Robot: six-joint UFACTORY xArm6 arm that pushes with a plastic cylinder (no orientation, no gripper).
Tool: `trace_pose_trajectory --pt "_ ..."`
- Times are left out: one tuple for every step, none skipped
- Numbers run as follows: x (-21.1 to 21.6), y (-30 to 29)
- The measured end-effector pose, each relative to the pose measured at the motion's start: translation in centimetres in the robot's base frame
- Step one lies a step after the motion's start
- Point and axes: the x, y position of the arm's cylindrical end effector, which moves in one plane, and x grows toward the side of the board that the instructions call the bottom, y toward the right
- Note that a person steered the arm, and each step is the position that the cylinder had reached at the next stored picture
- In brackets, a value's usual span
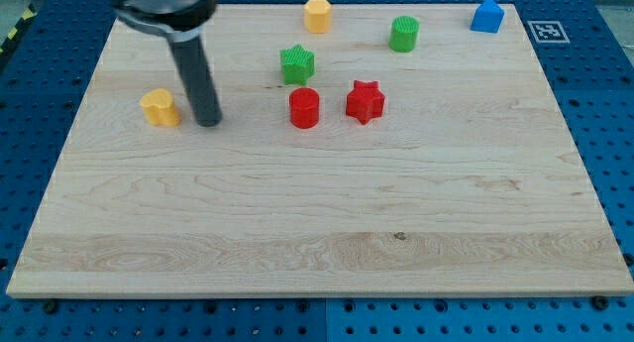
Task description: Slide the green star to the red star
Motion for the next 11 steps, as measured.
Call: trace_pose_trajectory --pt "-0.4 3.2" --pt "-0.4 3.3" --pt "-0.4 3.3" --pt "-0.9 3.3" --pt "-3.2 3.3" --pt "-6.7 4.7" --pt "-8.1 6.3" --pt "-9.7 7.9" --pt "-10.7 10.6" --pt "-11.4 14.1" --pt "-11.3 17.0"
